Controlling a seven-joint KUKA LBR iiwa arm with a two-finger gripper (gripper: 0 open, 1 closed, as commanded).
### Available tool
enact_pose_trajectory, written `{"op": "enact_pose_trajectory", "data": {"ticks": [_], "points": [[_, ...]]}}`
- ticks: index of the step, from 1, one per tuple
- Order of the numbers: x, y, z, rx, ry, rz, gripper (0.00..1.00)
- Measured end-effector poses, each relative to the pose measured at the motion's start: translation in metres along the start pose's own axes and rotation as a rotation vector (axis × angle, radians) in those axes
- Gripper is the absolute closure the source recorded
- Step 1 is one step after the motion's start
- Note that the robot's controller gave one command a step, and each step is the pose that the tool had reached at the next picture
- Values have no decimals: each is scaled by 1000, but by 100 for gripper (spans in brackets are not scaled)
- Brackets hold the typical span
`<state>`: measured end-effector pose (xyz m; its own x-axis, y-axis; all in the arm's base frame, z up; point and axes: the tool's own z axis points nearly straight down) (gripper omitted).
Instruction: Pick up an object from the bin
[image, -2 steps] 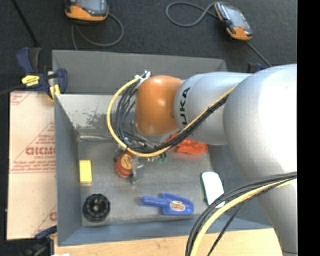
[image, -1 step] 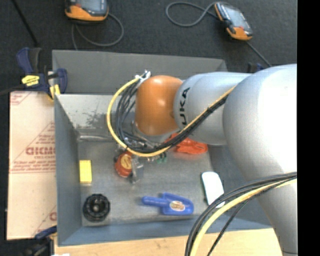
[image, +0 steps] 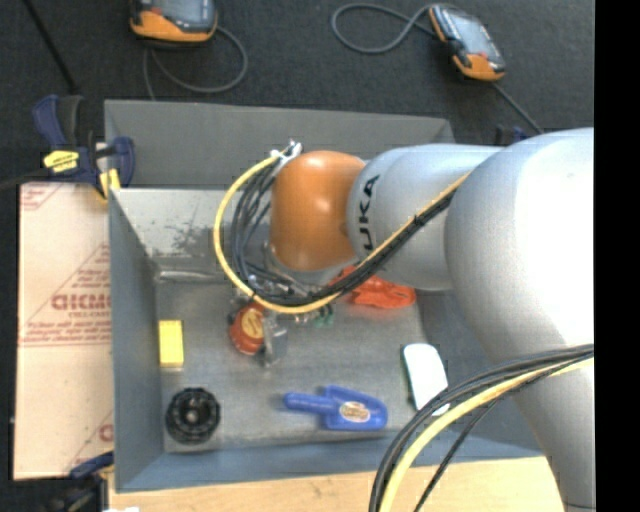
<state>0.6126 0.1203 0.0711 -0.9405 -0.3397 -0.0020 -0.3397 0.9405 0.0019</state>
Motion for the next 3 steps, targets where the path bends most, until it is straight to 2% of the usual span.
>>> {"op": "enact_pose_trajectory", "data": {"ticks": [3], "points": [[0,0,0,0,1,2,100]]}}
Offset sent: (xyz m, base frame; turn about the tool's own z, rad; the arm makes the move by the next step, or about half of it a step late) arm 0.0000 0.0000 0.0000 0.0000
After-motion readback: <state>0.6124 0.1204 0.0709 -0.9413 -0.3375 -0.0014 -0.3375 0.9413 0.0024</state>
